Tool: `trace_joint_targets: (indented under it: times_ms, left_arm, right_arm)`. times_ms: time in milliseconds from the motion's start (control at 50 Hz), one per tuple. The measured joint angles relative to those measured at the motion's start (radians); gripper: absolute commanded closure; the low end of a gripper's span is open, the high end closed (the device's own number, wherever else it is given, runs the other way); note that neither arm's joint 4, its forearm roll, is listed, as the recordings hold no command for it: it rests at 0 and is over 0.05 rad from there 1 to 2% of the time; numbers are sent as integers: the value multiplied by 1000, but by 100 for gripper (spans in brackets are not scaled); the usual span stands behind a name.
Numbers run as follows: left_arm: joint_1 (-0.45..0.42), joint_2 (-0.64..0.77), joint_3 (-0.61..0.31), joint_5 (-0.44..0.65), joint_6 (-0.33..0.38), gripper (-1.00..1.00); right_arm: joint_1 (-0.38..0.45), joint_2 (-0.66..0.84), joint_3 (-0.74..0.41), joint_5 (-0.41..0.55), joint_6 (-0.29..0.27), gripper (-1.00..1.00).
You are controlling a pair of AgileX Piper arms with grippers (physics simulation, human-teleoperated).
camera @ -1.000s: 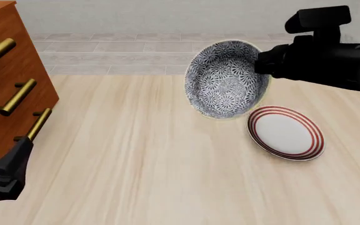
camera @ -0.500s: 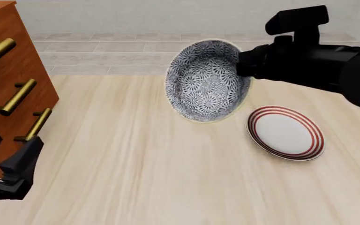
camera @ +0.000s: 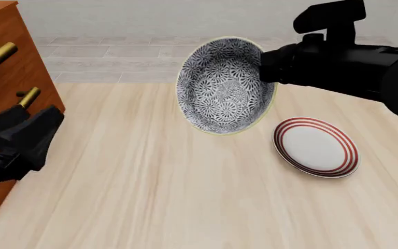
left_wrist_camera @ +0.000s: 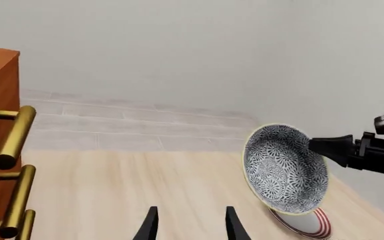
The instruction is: Put the bowl on top of the cabinet.
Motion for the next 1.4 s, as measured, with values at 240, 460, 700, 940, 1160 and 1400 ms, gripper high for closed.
trace_joint_targets:
  times_ms: [240, 460, 700, 940, 1160, 1400]
  left_arm:
    - [-102, 120, -47, -109, -93, -100]
    - [-172, 228, -82, -200, -159, -100]
    - [-241, 331, -112, -293, -221, -100]
    - [-296, 424, -145, -366, -244, -100]
    - [-313, 511, -172, -414, -232, -100]
    - [-303, 609, -191, -451, -208, -100]
  right_arm:
    - [16, -3, -21, 6, -3, 100]
    - [29, -2, -32, 10, -6, 100]
    - [44, -7, -35, 14, -7, 100]
    - [55, -19, -28, 19, -6, 100]
    - [60, -17, -31, 17, -3, 100]
    - [56, -15, -39, 18, -3, 100]
